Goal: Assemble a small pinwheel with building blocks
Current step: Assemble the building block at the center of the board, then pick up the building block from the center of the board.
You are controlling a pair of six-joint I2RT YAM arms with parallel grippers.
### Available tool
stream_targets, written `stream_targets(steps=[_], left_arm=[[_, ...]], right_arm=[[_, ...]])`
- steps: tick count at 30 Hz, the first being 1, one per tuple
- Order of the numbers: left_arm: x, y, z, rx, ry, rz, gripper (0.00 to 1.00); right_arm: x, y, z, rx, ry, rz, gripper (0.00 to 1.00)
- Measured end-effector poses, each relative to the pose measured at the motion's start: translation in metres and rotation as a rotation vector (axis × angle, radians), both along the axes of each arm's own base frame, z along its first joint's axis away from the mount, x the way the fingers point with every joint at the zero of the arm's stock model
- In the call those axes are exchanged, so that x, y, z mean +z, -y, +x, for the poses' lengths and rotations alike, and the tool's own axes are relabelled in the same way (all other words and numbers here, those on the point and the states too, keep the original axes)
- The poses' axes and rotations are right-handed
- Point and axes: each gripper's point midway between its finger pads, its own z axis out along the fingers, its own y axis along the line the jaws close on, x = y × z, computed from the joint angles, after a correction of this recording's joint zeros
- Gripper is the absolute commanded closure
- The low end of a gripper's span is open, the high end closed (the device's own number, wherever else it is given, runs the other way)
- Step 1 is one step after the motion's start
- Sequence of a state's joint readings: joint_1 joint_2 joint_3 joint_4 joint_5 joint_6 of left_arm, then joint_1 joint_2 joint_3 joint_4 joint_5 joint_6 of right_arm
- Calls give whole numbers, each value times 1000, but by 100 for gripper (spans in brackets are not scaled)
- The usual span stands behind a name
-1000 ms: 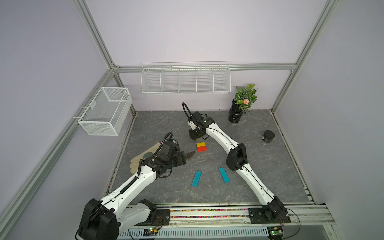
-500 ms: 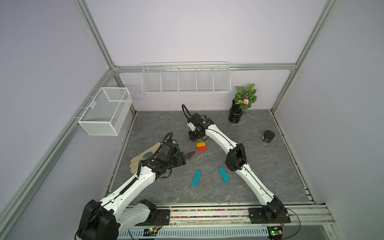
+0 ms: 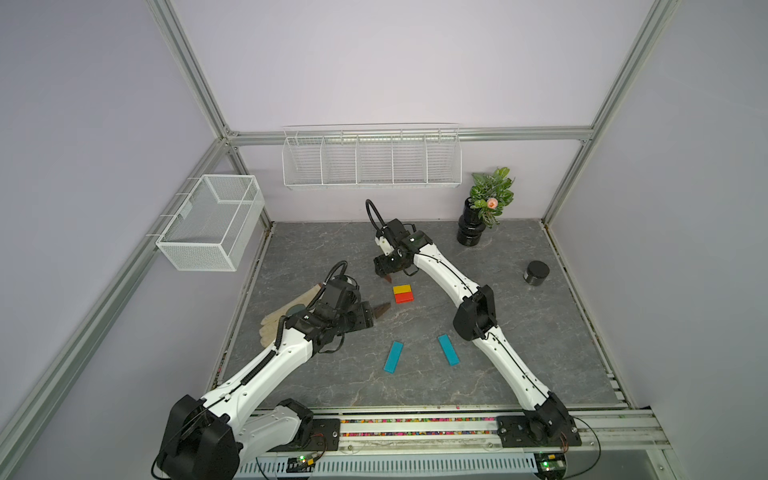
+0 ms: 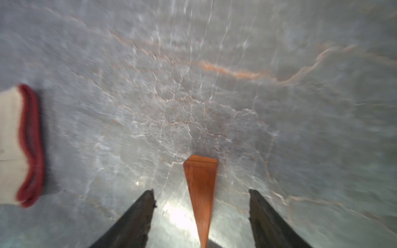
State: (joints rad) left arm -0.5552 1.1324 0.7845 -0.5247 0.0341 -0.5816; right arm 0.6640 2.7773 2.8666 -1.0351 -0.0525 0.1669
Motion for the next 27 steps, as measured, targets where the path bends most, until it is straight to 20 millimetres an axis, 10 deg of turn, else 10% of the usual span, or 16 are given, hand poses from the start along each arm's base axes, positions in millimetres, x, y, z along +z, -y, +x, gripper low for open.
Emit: stream_targets(steps=[7, 13, 27], left_arm=[[18, 23, 20, -62, 14, -16, 25], [27, 88, 38, -195, -8, 14, 24], [-16, 249, 65, -417, -124, 49, 23]], right_arm=[[92, 26, 5, -14, 105, 52, 18], [151, 70, -1, -57, 145, 53, 18], [165, 259, -105, -349, 182, 86, 15]])
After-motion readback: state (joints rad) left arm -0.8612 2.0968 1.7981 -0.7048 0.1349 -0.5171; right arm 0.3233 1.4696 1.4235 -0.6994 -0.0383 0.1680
